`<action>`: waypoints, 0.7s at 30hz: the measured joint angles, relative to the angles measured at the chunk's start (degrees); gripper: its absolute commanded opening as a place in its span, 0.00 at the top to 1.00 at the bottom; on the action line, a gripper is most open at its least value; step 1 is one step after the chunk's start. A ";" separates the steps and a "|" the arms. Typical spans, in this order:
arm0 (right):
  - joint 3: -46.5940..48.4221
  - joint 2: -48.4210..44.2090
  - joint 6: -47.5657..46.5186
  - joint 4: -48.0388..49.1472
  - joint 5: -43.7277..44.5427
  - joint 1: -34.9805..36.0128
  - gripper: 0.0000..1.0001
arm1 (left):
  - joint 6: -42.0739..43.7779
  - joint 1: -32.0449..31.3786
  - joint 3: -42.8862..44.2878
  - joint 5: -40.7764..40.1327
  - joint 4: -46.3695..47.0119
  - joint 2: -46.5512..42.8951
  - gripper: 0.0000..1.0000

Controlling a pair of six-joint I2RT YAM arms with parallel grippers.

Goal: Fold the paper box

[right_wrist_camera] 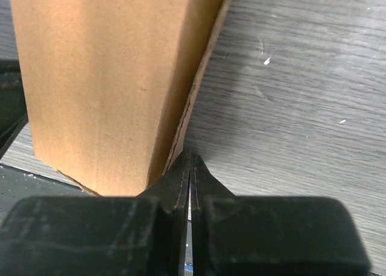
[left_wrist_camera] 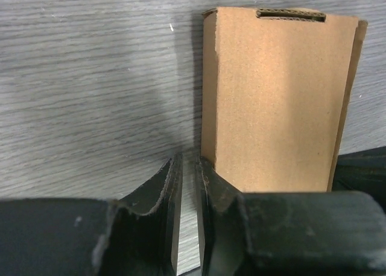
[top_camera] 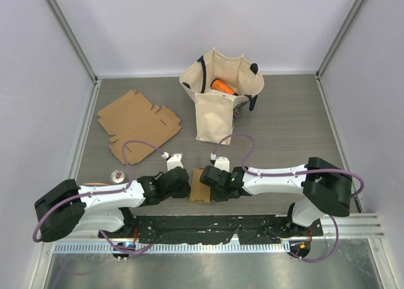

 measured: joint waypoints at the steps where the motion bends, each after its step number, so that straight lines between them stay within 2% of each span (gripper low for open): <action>1: 0.00 -0.04 0.15 -0.13 0.20 0.00 0.94 | 0.00 -0.24 -0.11 -0.28 -0.20 -0.35 0.79; 7: 0.87 0.92 1.60 -0.44 0.74 -0.42 0.94 | 0.02 -1.14 -1.09 0.59 -1.49 -2.40 0.79; 12: 9.40 7.28 1.81 -10.80 2.21 -0.28 0.98 | 1.75 -1.22 2.27 -0.17 -2.14 1.90 0.79; 15: 10.56 8.26 2.69 -12.74 2.60 -0.22 0.98 | 1.84 -0.66 2.23 0.66 -2.23 1.55 0.79; 19: 11.41 8.94 2.97 -13.86 4.24 0.70 0.97 | 1.84 -0.79 1.38 0.87 -2.49 -0.39 0.75; 21: 11.39 8.79 2.73 -13.90 5.25 1.18 0.93 | 1.79 -1.36 0.92 0.13 -2.71 -1.42 0.73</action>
